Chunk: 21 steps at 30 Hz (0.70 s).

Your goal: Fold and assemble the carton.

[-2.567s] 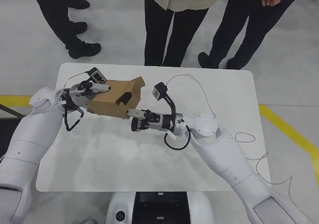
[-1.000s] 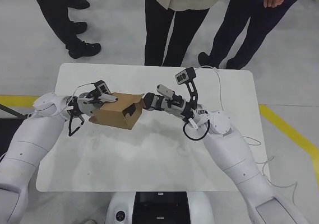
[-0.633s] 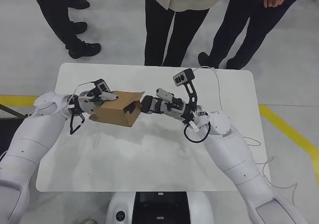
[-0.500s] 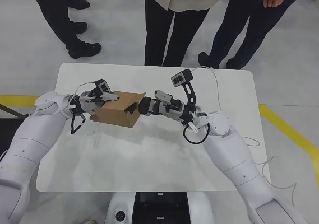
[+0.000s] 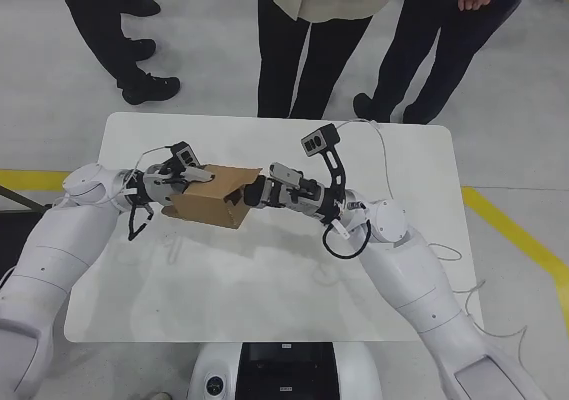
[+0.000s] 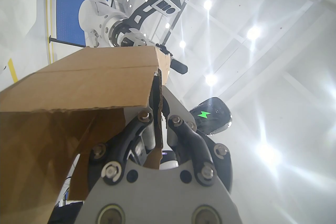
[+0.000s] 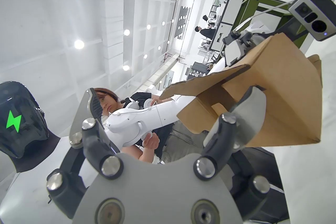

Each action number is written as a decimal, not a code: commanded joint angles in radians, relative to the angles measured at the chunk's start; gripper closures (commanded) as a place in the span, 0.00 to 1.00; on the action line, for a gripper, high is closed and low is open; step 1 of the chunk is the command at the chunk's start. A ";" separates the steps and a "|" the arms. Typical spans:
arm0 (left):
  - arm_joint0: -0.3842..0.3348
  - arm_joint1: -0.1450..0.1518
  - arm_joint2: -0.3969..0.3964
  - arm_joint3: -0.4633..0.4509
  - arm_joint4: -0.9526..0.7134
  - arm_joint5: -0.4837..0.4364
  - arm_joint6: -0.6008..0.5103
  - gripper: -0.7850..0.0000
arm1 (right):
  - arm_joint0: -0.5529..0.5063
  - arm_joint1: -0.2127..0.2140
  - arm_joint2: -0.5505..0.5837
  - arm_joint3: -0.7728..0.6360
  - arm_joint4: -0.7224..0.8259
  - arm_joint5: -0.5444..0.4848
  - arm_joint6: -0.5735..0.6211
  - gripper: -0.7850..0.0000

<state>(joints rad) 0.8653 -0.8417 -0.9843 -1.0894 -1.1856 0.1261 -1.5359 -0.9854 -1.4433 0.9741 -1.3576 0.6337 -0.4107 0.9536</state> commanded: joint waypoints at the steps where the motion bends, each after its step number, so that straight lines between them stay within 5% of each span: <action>1: 0.000 0.001 -0.004 0.005 -0.007 -0.006 0.000 1.00 | -0.006 0.003 0.011 -0.007 -0.003 0.004 -0.003 0.00; 21: -0.021 -0.023 -0.055 0.119 -0.016 -0.110 0.033 1.00 | -0.103 0.015 -0.003 -0.186 -0.009 0.104 -0.015 0.00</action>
<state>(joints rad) 0.8449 -0.8623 -1.0381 -0.9722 -1.2006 0.0175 -1.5058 -1.0884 -1.4272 0.9841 -1.5374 0.6286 -0.3137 0.9356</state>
